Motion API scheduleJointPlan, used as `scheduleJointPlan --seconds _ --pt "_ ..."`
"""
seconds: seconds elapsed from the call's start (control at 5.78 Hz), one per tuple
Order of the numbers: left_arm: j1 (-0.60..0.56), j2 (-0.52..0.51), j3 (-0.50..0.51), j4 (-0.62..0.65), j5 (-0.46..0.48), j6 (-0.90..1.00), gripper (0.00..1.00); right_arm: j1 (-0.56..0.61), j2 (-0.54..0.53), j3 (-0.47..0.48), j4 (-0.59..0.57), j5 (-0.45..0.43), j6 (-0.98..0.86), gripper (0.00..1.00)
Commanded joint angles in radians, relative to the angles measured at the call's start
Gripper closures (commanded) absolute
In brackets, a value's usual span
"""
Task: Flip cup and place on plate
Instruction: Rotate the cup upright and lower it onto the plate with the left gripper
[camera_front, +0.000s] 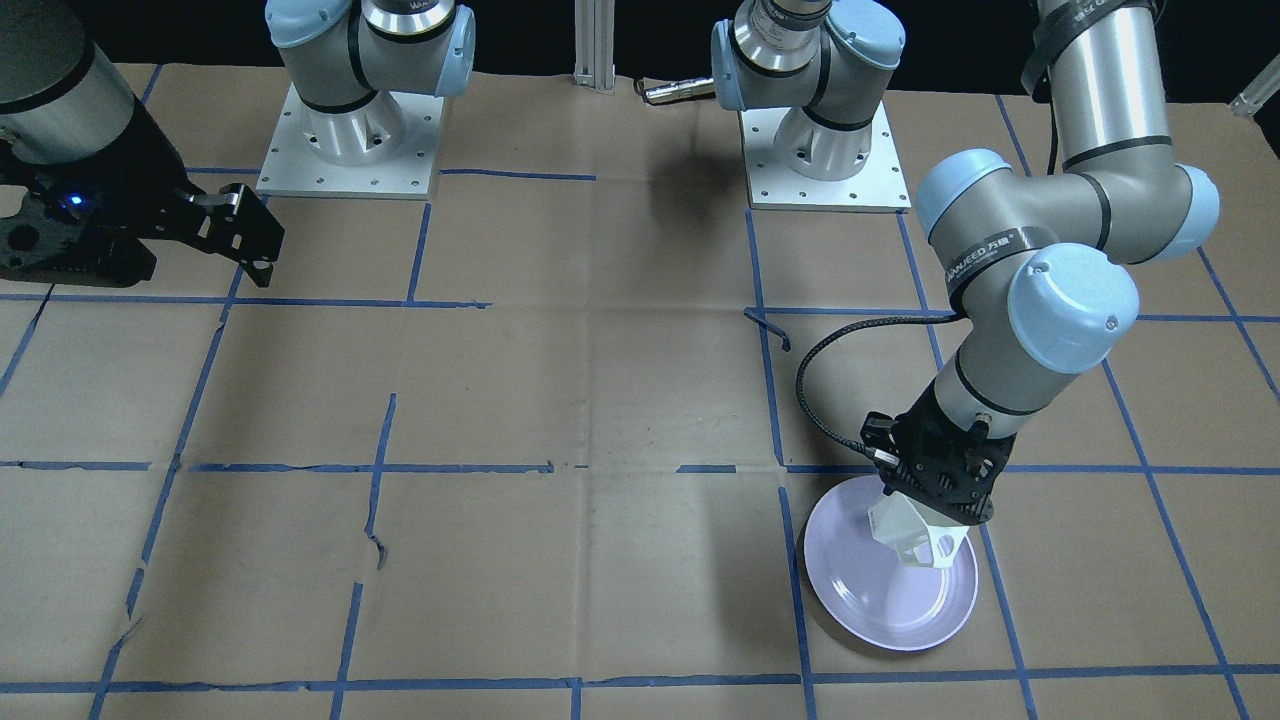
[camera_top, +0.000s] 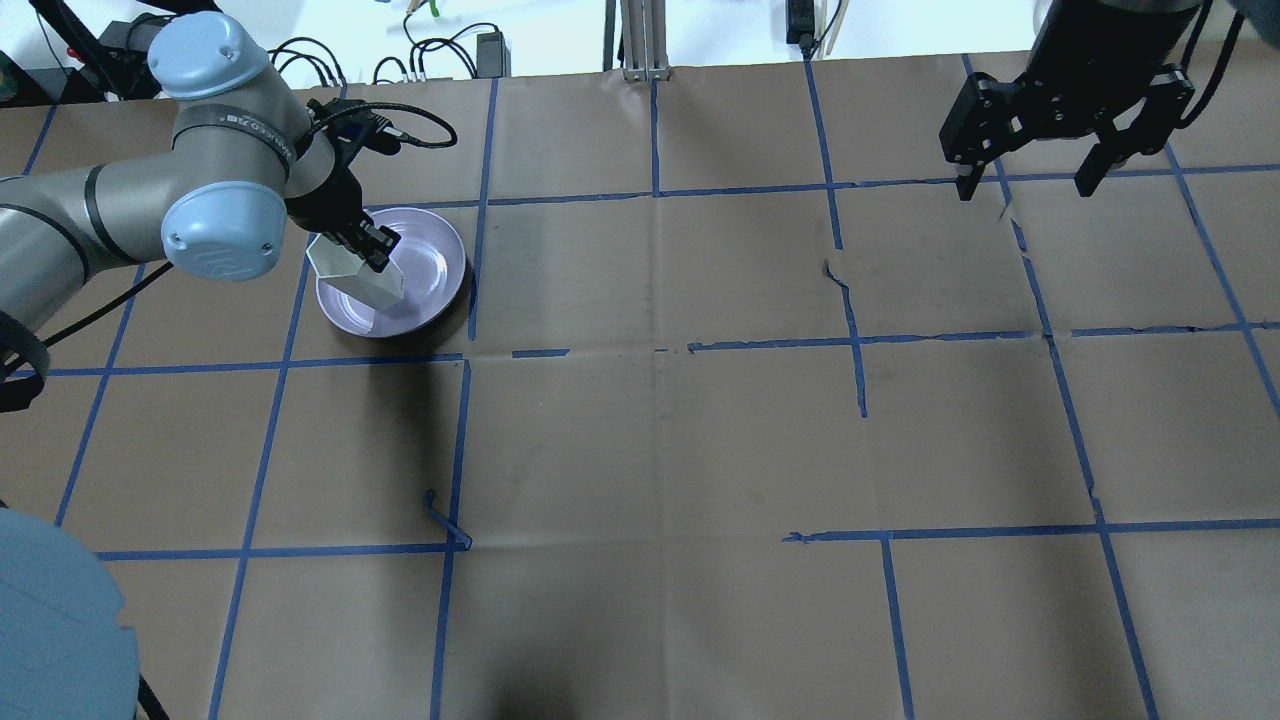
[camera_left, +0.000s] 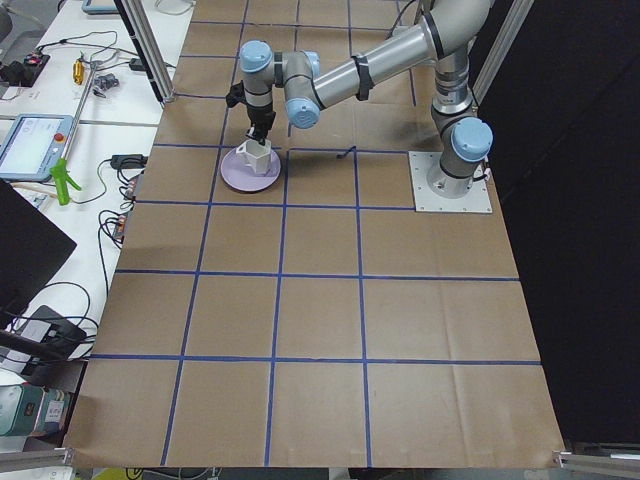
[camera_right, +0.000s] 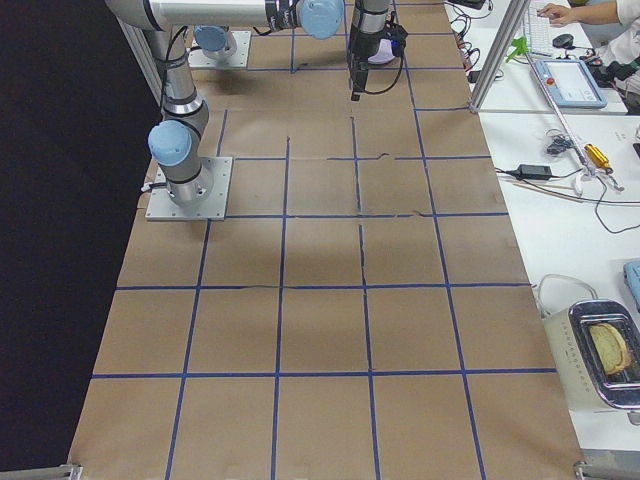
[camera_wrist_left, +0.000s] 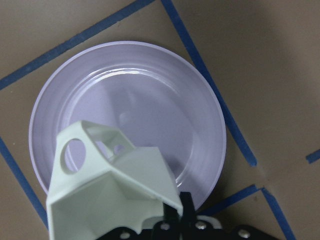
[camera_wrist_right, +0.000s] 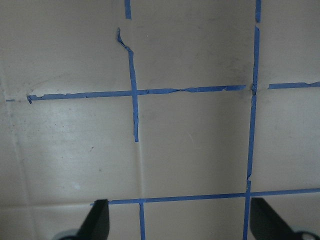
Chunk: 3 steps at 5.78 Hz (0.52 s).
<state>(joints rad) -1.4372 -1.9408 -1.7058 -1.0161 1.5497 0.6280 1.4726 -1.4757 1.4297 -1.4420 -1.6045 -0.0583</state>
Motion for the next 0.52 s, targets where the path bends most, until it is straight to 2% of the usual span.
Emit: scheduleJointPlan --seconds 0.0,0.17,0.35 --pt "-0.003 -0.027 -0.002 0.013 0.0 -0.005 0.98 0.0 0.0 0.0 0.0 0.0 0.0 0.0" --pt "-0.003 -0.03 -0.002 0.014 -0.002 -0.004 0.97 0.0 0.0 0.0 0.0 0.0 0.0 0.0" --pt "-0.002 -0.032 -0.002 0.016 0.0 -0.002 0.57 0.0 0.0 0.0 0.0 0.0 0.0 0.0"
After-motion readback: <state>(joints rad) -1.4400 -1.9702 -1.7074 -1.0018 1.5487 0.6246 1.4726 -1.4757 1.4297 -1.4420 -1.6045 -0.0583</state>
